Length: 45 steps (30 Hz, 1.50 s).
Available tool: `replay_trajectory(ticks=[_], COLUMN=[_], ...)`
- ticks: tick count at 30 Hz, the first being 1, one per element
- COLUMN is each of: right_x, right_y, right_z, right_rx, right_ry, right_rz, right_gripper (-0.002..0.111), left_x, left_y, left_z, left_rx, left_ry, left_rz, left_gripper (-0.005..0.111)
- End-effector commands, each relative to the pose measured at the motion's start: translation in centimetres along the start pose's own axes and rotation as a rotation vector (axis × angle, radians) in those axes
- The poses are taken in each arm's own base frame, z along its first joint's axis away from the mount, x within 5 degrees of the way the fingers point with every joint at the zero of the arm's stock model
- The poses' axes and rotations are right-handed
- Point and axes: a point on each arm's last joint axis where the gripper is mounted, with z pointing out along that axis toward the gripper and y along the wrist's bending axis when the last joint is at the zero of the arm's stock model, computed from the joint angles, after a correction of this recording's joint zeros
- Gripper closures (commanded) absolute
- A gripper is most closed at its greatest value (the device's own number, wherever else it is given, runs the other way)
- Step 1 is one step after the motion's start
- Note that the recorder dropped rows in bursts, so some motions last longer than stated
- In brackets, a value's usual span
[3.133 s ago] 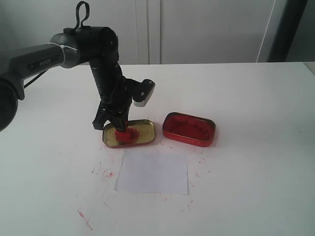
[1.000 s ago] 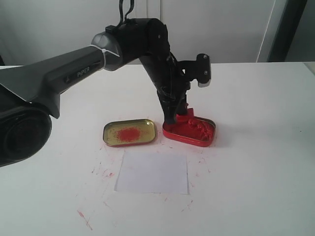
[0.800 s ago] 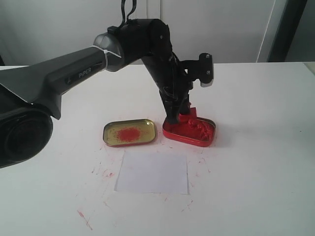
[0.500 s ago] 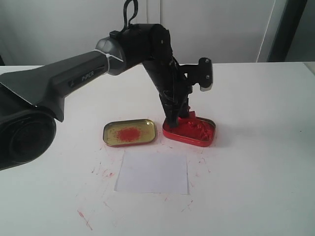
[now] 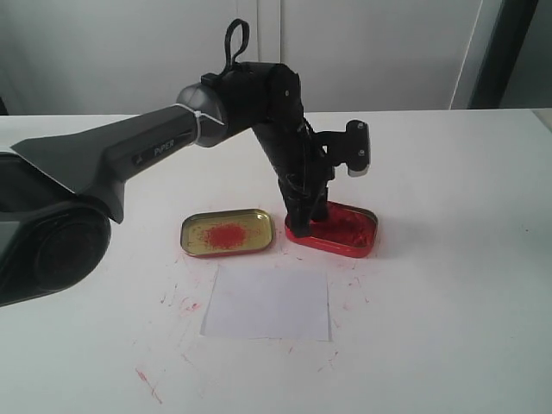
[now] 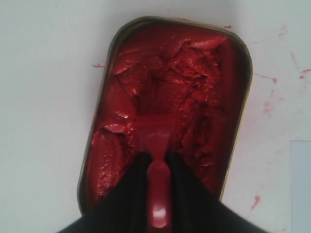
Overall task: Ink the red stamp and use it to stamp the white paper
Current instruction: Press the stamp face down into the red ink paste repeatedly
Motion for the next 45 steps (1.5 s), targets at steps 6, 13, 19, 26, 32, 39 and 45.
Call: replay_trajectory(ticks=[6,13,19,26,32,39,45], right_x=[0.0,0.0,0.0,0.0,0.0,0.0,0.0], right_y=[0.0,0.0,0.0,0.0,0.0,0.0,0.0], right_z=[0.0,0.0,0.0,0.0,0.0,0.0,0.0], right_rx=[-0.003,-0.003,-0.003,-0.003,-0.003,-0.003,-0.003], right_ry=[-0.008,-0.008,-0.008,-0.008,-0.008,-0.008,-0.008], right_rz=[0.001,0.001,0.001,0.001,0.001,0.001,0.001], right_gripper=[0.108,0.108,0.108,0.108,0.108,0.108,0.108], left_x=[0.4,1.1,2.1,2.9,3.6,4.0,4.0], left_y=[-0.5,-0.8,-1.2,-1.8,-2.3,-2.5,-2.5], left_z=[1.2,3.2,5.8,7.8,9.0,9.3,9.3], left_rx=[0.038,0.069,0.094,0.123,0.158,0.182,0.181], left_ry=[0.033,0.051,0.073,0.095,0.121,0.146,0.148], left_rz=[0.029,0.041,0.047,0.041,0.040,0.047,0.049], left_gripper=[0.107,0.107,0.107,0.107,0.107,0.107,0.107])
